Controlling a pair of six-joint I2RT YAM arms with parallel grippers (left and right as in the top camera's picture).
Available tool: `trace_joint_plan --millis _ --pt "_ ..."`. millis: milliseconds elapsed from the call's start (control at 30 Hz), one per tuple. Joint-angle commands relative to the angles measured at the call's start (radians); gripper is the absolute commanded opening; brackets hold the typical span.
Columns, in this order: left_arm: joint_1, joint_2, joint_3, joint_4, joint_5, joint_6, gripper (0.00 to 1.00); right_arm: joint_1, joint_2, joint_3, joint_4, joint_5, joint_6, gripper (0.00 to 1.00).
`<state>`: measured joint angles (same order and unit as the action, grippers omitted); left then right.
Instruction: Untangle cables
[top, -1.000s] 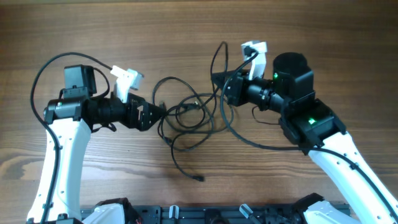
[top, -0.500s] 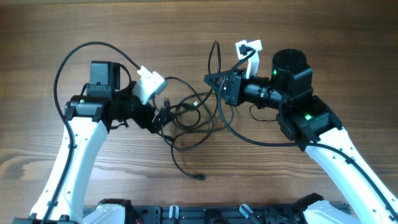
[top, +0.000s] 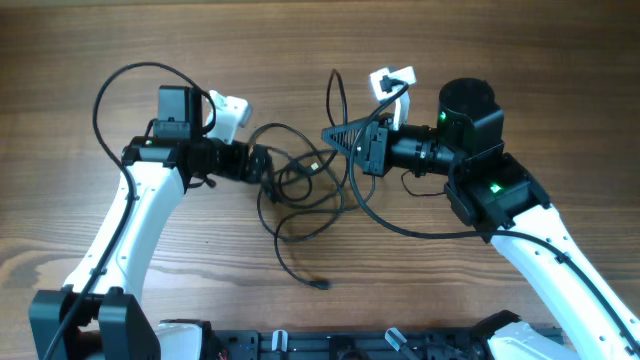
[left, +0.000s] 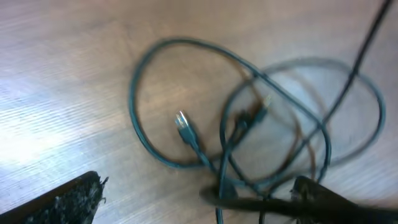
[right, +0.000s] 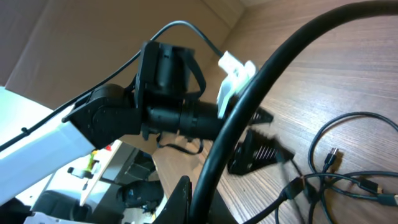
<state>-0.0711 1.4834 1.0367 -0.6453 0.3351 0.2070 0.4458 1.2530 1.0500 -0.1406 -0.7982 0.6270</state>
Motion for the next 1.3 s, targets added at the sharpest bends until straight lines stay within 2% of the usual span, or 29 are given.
trace_joint_plan --millis 0,133,367,467,600,700,767,833,900,967,1033,1267 --pt "-0.003 0.005 0.014 0.067 0.003 -0.238 1.00 -0.002 0.006 0.019 -0.006 -0.042 -0.024 0.04" --pt "-0.006 0.005 0.014 0.115 0.158 -0.246 1.00 -0.002 0.009 0.019 -0.032 -0.042 -0.025 0.04" --pt "-0.009 0.005 0.014 0.104 0.163 -0.247 1.00 -0.002 0.011 0.019 -0.032 0.040 -0.011 0.04" --pt "-0.008 0.005 0.014 0.104 0.163 -0.341 1.00 -0.002 0.011 0.019 -0.027 0.154 0.061 0.04" --pt "0.015 0.004 0.014 0.104 0.164 -0.524 1.00 -0.002 0.011 0.019 0.009 0.261 0.128 0.04" --pt "0.043 0.000 0.015 0.112 0.228 -0.606 1.00 -0.002 0.011 0.019 0.043 0.330 0.168 0.04" --pt "0.064 -0.005 0.015 0.147 0.361 -0.576 1.00 -0.002 0.011 0.019 0.084 0.358 0.197 0.04" --pt "0.068 -0.012 0.015 0.184 0.487 -0.435 1.00 -0.002 0.011 0.019 0.121 0.357 0.219 0.04" --pt "0.068 -0.023 0.015 0.197 0.529 -0.358 1.00 -0.002 0.011 0.019 0.152 0.358 0.235 0.04" --pt "0.068 -0.031 0.015 0.206 0.528 -0.375 1.00 -0.002 0.011 0.019 0.170 0.378 0.248 0.04" --pt "0.068 -0.032 0.015 0.225 0.528 -0.489 0.99 -0.002 0.011 0.019 0.180 0.397 0.248 0.04" --pt "0.066 -0.032 0.015 0.253 0.578 -1.121 1.00 -0.002 0.033 0.019 0.195 0.405 0.237 0.04"
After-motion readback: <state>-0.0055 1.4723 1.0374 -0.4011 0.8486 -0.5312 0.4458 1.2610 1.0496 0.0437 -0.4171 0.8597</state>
